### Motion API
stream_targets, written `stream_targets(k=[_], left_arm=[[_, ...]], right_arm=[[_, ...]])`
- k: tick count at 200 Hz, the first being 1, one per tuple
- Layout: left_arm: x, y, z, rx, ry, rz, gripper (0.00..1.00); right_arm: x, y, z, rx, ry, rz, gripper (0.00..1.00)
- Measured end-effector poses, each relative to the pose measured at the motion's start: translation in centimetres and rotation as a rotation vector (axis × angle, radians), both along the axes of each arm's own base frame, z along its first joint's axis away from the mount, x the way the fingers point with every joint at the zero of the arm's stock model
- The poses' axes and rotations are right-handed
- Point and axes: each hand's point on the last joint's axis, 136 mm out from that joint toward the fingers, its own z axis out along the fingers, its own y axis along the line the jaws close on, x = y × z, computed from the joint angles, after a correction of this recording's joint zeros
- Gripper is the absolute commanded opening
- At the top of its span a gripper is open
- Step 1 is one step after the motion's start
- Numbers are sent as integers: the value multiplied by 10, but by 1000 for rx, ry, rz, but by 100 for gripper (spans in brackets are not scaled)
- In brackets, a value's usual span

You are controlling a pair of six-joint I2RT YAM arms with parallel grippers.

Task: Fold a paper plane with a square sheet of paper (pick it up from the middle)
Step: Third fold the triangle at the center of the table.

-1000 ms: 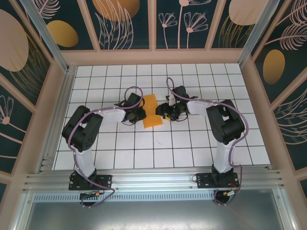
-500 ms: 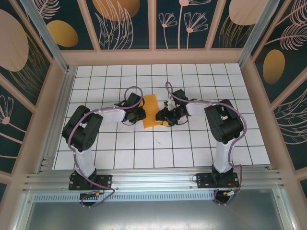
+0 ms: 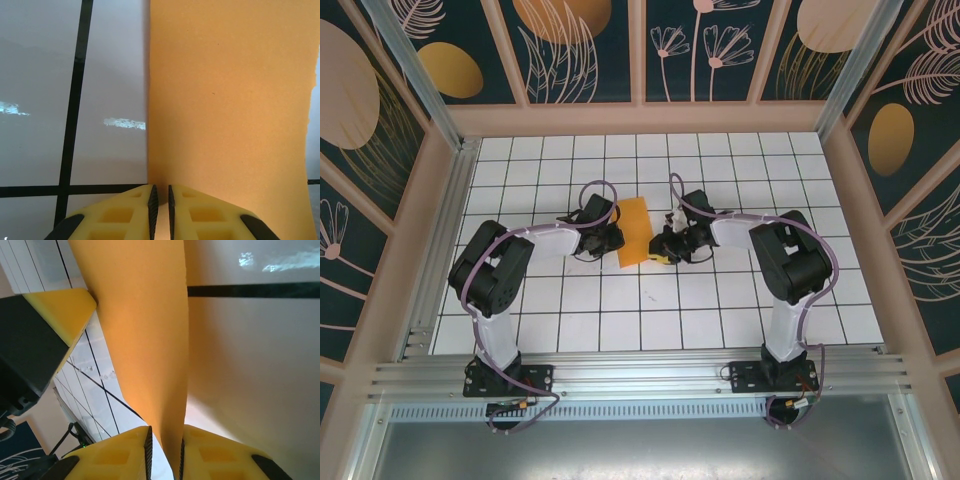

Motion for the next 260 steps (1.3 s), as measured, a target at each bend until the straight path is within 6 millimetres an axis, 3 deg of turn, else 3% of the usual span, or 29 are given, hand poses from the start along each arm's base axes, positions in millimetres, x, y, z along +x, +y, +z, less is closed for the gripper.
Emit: stream_targets(k=[34,64,90,147,193,218,260], left_arm=[[0,-1,0,-7,-3,-6,18],[0,-1,1,-10,-6,-8,20],[-1,-3,6,-22,-11,-18,28],[-38,-20,44,-278,-86,-118,28],[-42,-27,51,-348,-109,-141,20],[-37,-30,43,-342,-97,-139,15],[-33,-23,12,-263,-41,-103,11]], right_arm=[[8,0,0,-8,-28,-25,22],[13,0,0,-12,-35,-47,6],[14,-2,-2,-24,-36,-63,0],[-12,-25,0,-107,-1,-85,0],[-35,-26,8,-140,12,-65,0],[-42,-27,6,-162,29,-56,0],[-47,-32,2,-193,51,-60,0]])
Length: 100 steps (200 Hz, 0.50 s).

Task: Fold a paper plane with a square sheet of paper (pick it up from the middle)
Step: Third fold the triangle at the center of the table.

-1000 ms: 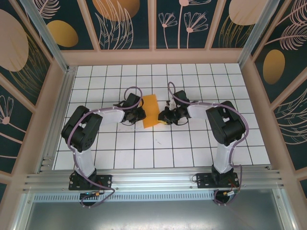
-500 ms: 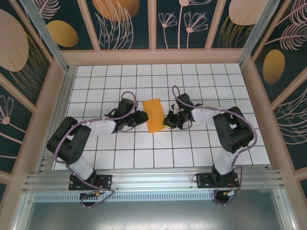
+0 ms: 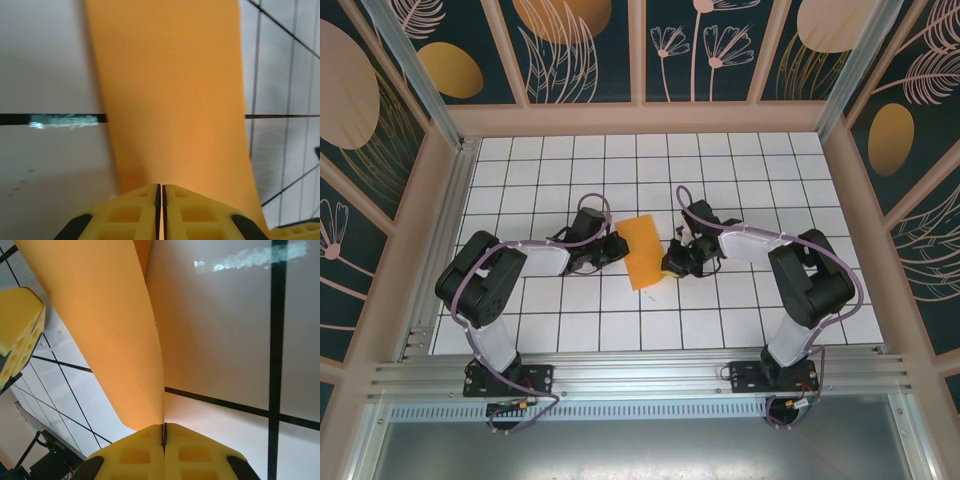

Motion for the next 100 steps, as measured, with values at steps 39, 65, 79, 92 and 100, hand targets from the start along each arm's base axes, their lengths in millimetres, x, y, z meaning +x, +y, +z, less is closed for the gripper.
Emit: stream_targets(k=[39,65,79,92,100], left_arm=[[-1,3,-10,26,24,8,8],[3,2,-10,31,20,13,8],[4,2,-10,36,19,14,8],[6,2,-11,41,16,12,8],[6,2,-11,43,17,12,8]], right_arm=[[8,1,7,-11,-18,-7,0],[12,12,16,0,-46,11,0],[14,20,23,10,-60,26,0],[17,28,29,21,-75,38,1],[19,32,31,26,-81,42,1]])
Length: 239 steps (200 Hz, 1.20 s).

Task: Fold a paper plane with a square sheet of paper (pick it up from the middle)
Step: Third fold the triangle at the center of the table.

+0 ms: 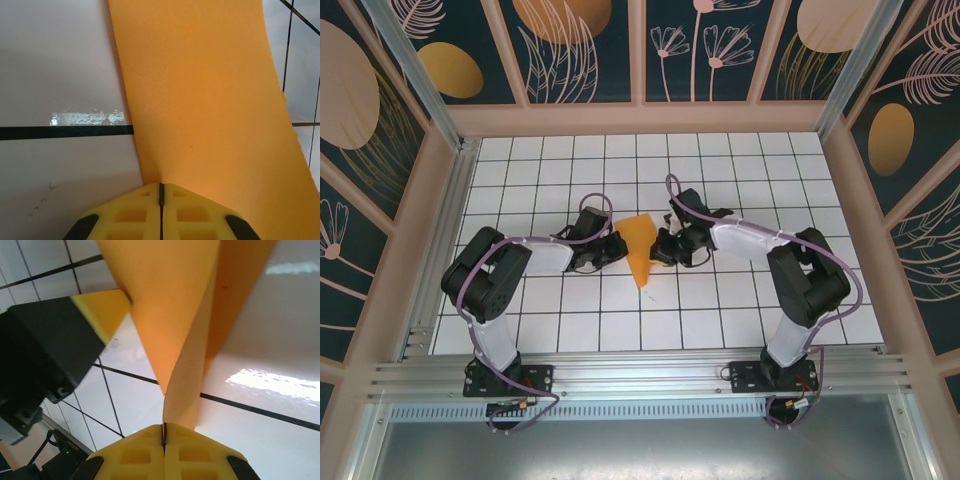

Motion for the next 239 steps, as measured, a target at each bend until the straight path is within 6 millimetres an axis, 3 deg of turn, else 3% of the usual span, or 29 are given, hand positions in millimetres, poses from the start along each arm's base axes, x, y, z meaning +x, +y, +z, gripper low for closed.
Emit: stream_targets(k=[66,239], left_arm=[[0,0,0,7,-5,-10,8],[1,0,0,19,2,-18,7]], right_arm=[[16,15,-8,6,16,-20,1],[35,31,-28,25,29,-49,2]])
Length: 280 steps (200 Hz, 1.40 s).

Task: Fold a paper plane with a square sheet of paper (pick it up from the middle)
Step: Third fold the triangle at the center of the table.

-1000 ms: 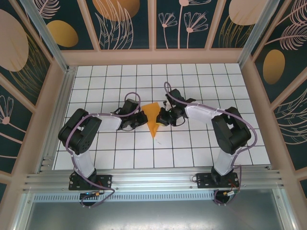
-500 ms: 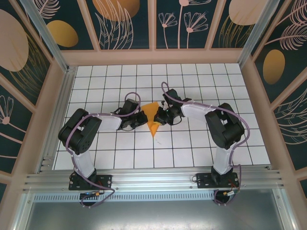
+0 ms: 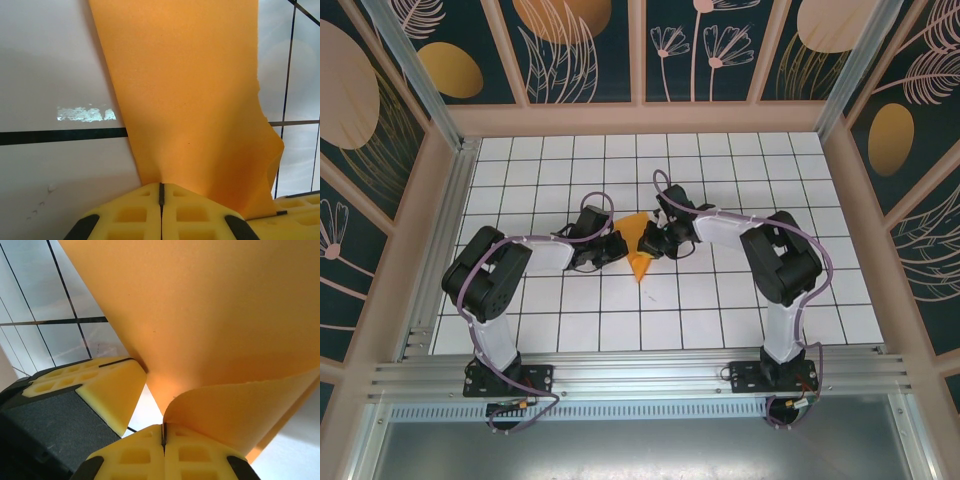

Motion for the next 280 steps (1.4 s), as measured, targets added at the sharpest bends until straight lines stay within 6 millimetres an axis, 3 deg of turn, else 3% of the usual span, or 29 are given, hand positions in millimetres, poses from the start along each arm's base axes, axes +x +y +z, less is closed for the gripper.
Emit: stream_targets(k=[227,280], left_arm=[[0,0,0,1,2,0,7],[0,0,0,1,2,0,8]], right_arm=[[-3,0,-12,-55,10,2,6],[-3,0,-12,-55,11,2,13]])
